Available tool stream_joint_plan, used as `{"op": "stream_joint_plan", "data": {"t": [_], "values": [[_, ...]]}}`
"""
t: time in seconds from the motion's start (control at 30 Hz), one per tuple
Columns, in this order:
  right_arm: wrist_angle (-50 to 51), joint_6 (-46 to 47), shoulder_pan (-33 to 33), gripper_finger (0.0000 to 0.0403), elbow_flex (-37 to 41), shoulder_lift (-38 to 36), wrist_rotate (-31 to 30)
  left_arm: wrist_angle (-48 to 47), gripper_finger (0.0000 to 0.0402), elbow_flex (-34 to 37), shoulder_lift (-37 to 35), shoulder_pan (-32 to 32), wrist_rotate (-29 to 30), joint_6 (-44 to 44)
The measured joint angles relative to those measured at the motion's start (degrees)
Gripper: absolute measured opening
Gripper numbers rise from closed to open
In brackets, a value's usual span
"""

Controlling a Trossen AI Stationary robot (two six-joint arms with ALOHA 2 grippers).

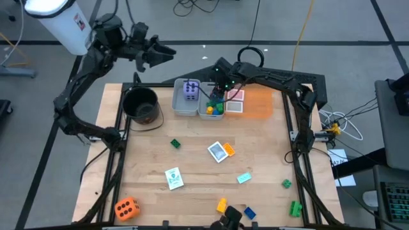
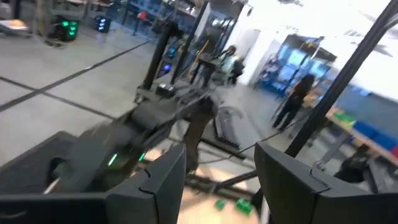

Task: Pick & Place Toys
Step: Put the yellow gamepiece into the right gray bin

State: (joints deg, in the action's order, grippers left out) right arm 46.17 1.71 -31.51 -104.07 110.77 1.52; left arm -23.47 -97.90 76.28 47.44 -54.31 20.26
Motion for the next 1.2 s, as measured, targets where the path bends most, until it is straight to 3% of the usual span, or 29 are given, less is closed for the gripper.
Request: {"op": "stream_joint_plan", "data": {"t": [0.2,0.37,0.7,0.93,1.07,1.2], "values": [[-3.08,4.25,0.69,0.0229,0.00,-4.53,0.14,-14.12,0.0195,0.03,-5.50,1.07,5.67,-10.32],[-14.76,9.93,2.66,0.0224,5.00,-10.21,0.22,-14.95,0.0196,5.36,-11.30,-0.58,6.45,-11.41],[-51.90,20.15,11.58,0.0225,29.05,-22.72,0.24,0.57,0.0196,30.13,-26.00,-7.41,14.26,-1.87],[-81.61,35.94,20.93,0.0222,45.16,-25.43,-3.86,12.41,0.0196,44.86,-33.74,-13.65,21.71,6.78],[-82.34,39.03,25.62,0.0222,47.15,-25.27,-7.53,16.33,0.0196,50.52,-35.23,-17.91,23.01,9.01],[-75.48,33.60,31.99,0.0222,44.61,-25.30,-13.03,16.14,0.0196,53.78,-34.84,-21.56,25.08,9.02]]}}
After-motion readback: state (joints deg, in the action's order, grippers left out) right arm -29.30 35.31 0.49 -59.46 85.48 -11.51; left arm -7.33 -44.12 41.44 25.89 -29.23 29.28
